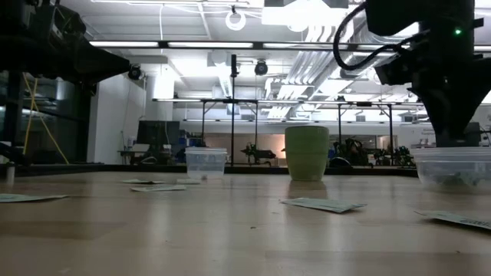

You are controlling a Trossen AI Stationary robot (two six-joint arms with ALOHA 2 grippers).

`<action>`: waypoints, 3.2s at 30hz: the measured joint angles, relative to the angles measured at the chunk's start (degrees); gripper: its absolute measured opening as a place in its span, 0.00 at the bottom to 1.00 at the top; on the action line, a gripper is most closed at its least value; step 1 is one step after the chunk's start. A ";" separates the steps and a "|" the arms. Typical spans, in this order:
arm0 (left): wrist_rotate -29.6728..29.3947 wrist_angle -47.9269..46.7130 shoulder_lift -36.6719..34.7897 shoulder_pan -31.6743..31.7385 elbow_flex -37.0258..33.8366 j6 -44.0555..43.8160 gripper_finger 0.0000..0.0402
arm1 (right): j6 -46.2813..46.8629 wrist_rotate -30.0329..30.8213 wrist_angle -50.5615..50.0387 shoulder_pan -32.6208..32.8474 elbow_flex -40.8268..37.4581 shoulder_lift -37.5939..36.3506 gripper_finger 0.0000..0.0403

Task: Pick and place items into bin
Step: Put the white sweetener packet into the right transparent bin

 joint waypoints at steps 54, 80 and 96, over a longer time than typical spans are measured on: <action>-0.02 -0.46 0.00 0.00 0.00 -0.22 0.23 | -8.21 -16.36 54.13 16.61 6.18 23.95 0.46; -0.02 -0.44 0.00 -0.02 0.00 -0.20 0.23 | -8.31 -29.32 48.72 13.24 8.25 24.42 0.03; -0.02 -0.39 0.00 -0.01 0.00 0.00 0.23 | -15.39 -12.97 -0.85 9.64 27.94 24.41 0.00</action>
